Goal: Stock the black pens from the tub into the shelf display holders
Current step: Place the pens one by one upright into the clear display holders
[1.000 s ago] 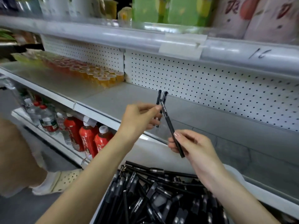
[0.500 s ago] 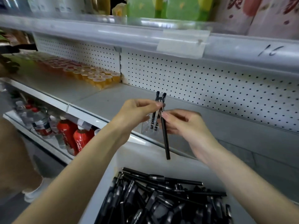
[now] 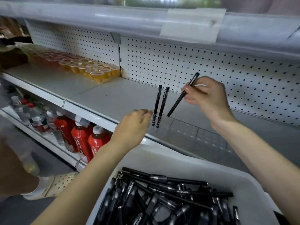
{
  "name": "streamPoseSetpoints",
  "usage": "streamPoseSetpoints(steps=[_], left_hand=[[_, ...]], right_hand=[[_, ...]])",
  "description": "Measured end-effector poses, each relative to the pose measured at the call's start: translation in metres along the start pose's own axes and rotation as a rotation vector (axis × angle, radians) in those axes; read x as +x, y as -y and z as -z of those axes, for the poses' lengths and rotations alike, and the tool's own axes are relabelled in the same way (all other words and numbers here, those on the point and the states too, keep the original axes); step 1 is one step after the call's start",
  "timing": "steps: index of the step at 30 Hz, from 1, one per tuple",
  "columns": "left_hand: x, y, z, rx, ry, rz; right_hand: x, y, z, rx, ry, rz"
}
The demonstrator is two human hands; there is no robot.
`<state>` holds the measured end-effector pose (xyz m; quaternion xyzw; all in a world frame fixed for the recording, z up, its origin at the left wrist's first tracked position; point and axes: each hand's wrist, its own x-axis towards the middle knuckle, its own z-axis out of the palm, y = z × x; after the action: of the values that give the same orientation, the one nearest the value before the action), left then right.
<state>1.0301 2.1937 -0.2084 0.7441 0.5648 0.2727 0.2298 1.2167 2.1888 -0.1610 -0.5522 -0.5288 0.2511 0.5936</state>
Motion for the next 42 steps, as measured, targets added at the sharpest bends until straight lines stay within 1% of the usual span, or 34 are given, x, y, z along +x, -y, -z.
streamPoseSetpoints(steps=[3, 8, 12, 15, 19, 21, 23, 25, 27, 29, 31, 34, 36, 39, 42], left_hand=[[0.001, 0.004, -0.006, 0.067, 0.026, -0.046], [-0.005, 0.001, -0.007, 0.239, 0.046, -0.090], [-0.005, 0.001, -0.007, 0.228, 0.038, -0.089], [-0.004, 0.003, -0.009, 0.219, 0.026, -0.086], [-0.003, 0.006, -0.011, 0.209, 0.012, -0.099], [-0.001, 0.007, -0.011, 0.170, -0.022, -0.107], [-0.001, 0.005, -0.009, 0.143, -0.061, -0.109], [-0.005, 0.001, -0.002, 0.144, -0.075, -0.111], [-0.012, -0.002, 0.007, 0.172, -0.056, -0.104], [-0.023, -0.002, 0.016, 0.214, 0.003, -0.093], [-0.038, -0.001, 0.023, 0.218, 0.061, -0.075], [-0.061, 0.005, 0.027, 0.195, 0.079, -0.069], [-0.073, 0.012, 0.026, 0.201, 0.084, -0.075], [-0.089, 0.019, 0.023, 0.216, 0.064, -0.117], [-0.098, 0.019, 0.022, 0.205, 0.023, -0.096]], right_hand=[[0.002, -0.010, -0.008, -0.043, 0.043, 0.028], [0.005, -0.026, -0.016, -0.213, 0.132, 0.047], [0.007, -0.030, -0.019, -0.265, 0.168, 0.066], [0.008, -0.030, -0.021, -0.378, 0.208, 0.077], [0.008, -0.034, -0.021, -0.414, 0.186, 0.079], [0.007, -0.034, -0.020, -0.430, 0.203, 0.066], [0.003, -0.033, -0.019, -0.437, 0.206, 0.033], [-0.005, -0.029, -0.012, -0.446, 0.171, -0.014], [-0.018, -0.019, -0.003, -0.440, 0.120, -0.027], [-0.042, -0.005, 0.007, -0.400, 0.122, -0.004], [-0.076, 0.011, 0.014, -0.315, 0.226, -0.006], [-0.128, 0.018, 0.015, -0.148, 0.427, -0.082], [-0.153, 0.006, 0.007, -0.169, 0.518, -0.116], [-0.175, -0.022, -0.005, -0.190, 0.572, -0.155], [-0.180, -0.040, -0.008, -0.215, 0.555, -0.175]])
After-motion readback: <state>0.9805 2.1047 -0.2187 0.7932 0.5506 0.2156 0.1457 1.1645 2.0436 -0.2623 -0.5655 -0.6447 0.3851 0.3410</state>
